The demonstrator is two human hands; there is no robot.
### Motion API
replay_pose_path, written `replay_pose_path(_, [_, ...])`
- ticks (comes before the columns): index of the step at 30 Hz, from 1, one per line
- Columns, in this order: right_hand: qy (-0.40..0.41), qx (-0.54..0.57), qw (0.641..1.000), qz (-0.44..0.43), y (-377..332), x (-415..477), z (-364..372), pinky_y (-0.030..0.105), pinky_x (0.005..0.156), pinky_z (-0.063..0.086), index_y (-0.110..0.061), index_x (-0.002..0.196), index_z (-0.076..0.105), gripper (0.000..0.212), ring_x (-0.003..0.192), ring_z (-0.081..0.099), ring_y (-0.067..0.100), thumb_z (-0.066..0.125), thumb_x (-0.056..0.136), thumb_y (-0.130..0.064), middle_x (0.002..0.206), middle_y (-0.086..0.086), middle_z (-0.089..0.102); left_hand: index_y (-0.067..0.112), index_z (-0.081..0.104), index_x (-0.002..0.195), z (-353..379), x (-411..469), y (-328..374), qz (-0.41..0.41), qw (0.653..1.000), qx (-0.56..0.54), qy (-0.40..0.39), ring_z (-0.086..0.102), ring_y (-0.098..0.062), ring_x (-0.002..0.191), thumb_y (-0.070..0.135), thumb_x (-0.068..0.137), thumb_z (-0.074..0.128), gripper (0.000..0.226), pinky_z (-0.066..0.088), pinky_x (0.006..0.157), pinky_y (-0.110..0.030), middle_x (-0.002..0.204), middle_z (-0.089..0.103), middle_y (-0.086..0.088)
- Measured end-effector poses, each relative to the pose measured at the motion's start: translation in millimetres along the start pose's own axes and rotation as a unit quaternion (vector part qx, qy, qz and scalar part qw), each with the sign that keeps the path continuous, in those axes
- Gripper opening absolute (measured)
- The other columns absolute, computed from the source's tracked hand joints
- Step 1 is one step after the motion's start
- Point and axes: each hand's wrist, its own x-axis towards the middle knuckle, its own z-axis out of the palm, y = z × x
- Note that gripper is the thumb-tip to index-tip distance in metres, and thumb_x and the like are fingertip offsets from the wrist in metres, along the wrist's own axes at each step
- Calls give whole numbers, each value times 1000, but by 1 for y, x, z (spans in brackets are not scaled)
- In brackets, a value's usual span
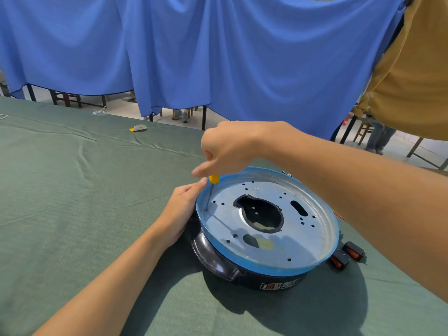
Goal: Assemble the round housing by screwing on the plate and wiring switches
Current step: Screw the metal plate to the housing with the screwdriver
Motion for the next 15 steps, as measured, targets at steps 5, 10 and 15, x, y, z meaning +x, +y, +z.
replay_pose_path(5, [-12,-29,999,-41,0,-8,-4,17,38,34,-12,92,71,27,53,47,8,65,87,-38,66,-1,60,24,81,80,0,0,0,3,1000,4,-5,74,-16,79,33,101,51,38,52,72,-27,88,78,-6])
replay_pose_path(10, [13,-41,997,-67,-8,-9,0,11,39,34,-14,65,58,32,57,36,11,61,91,-31,56,-3,43,21,81,79,-1,3,-4,1,1000,5,5,73,-20,80,29,100,53,36,53,82,-38,88,78,-8])
replay_pose_path(15, [-37,55,996,61,-7,2,2,21,43,35,-11,63,61,29,51,47,20,58,89,-23,60,1,59,22,81,77,1,3,-2,-3,1000,4,8,73,-19,81,31,101,52,39,53,83,-37,90,78,-8])
